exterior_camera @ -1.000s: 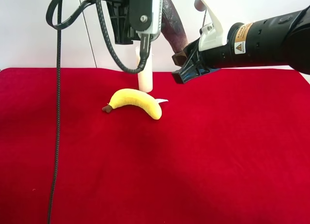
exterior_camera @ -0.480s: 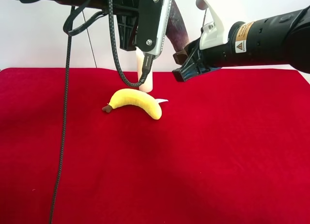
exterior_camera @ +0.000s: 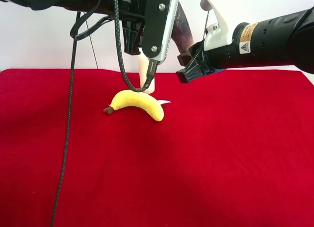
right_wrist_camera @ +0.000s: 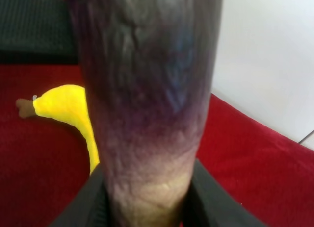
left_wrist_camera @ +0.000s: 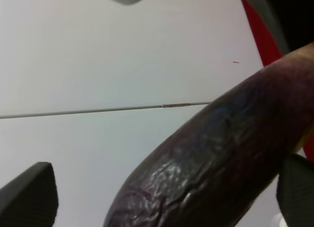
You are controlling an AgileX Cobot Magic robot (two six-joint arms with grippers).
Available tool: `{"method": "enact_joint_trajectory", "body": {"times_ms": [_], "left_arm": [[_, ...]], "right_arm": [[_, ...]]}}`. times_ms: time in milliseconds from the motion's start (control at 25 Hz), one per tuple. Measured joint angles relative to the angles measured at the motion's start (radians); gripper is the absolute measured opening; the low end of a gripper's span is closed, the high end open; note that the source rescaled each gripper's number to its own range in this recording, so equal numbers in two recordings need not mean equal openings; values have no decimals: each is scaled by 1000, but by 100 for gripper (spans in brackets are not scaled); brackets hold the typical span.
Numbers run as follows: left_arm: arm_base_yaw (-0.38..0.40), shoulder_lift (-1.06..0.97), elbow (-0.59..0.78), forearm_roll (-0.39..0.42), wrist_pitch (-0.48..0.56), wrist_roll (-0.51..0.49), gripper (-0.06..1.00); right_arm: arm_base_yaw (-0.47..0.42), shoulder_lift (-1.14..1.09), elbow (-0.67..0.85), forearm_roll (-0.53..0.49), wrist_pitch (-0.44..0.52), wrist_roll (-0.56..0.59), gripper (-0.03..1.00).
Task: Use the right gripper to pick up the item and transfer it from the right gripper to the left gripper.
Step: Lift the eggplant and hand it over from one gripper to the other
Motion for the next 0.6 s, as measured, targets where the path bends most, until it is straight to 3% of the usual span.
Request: {"method": "enact_joint_trajectory", "body": {"times_ms": [360,600], "left_arm": [[0,1,0,0,-1,2,71],[0,9,0,0,0,3,57]], "right_arm": [[0,0,0,1,-1,0,0],[-3,0,0,1,-1,0,0]]}}
